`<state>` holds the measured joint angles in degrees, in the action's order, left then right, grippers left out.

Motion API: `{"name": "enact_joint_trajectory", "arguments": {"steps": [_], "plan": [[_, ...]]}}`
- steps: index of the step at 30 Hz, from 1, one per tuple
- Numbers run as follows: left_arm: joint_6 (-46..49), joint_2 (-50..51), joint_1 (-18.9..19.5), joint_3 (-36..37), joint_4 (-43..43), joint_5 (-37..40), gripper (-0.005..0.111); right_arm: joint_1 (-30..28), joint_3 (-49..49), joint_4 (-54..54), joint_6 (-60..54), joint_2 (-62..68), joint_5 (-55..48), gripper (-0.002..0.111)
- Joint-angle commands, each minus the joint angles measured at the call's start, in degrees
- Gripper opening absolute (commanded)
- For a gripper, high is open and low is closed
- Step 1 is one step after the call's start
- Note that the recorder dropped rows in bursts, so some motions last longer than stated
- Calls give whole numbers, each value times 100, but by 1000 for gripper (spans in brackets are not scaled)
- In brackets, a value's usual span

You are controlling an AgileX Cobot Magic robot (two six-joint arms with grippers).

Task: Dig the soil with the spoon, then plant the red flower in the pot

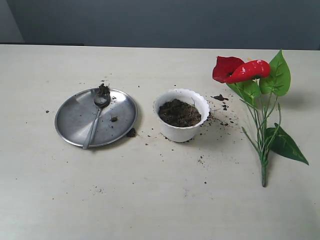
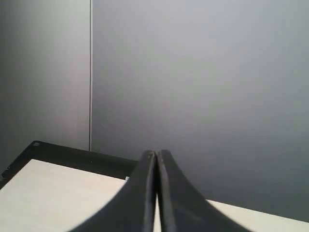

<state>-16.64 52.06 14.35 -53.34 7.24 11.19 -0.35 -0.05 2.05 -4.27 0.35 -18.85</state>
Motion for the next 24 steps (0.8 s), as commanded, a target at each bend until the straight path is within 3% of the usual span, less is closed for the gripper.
{"name": "enact_joint_trajectory", "arguments": {"steps": [1, 6, 11, 15, 24], "plan": [[-26, -686, 170, 814, -94, -477, 0, -21, 5, -21, -7, -35, 31, -1], [-26, -1499, 392, 1810, -20, -480, 0, -21, 5, -21, -7, -35, 57, -1], [-14, -2788, 567, 3250, 164, -1119, 0, -21, 5, -21, -7, -35, 57, -1], [-14, -3665, 605, 3992, 164, -1177, 0, -21, 5, -21, -7, -35, 57, -1], [-31, -4819, 605, 4629, -38, -1065, 0, -21, 5, -1, -7, -35, 31, -1]]}}
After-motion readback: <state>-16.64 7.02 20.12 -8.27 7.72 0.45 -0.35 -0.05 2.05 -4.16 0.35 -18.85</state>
